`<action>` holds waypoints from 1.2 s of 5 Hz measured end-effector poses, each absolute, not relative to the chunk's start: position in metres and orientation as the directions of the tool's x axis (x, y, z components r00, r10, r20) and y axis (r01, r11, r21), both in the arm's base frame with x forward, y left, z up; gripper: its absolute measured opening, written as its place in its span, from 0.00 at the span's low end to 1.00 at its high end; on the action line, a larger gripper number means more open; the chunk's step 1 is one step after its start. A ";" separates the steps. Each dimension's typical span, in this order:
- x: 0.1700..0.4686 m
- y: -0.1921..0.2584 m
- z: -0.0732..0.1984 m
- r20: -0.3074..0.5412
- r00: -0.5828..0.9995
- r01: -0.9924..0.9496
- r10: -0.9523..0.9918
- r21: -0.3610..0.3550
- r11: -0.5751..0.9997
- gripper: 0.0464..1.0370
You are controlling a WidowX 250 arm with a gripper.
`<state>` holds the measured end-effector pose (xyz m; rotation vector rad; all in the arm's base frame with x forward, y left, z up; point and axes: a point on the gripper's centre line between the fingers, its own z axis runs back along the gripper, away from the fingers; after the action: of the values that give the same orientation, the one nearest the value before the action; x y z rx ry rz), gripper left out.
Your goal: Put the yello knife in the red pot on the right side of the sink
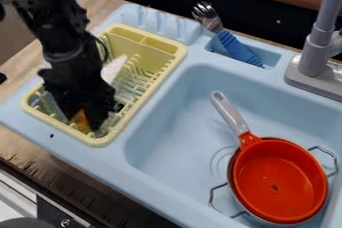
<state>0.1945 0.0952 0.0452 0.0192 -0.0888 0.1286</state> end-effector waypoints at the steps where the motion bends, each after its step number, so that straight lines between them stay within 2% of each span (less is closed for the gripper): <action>1: 0.196 0.096 0.053 0.081 0.986 -0.146 0.145 0.008 0.989 0.42; 2: 0.195 0.095 0.068 0.095 0.983 -0.160 0.160 -0.012 0.987 0.42; 4: 0.193 0.087 0.100 0.068 0.984 -0.160 0.165 -0.066 0.985 0.42; 6: 0.203 0.048 0.109 0.010 0.990 -0.137 0.138 -0.046 0.990 0.42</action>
<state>0.2026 0.0484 0.1087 -0.0449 -0.0128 0.1379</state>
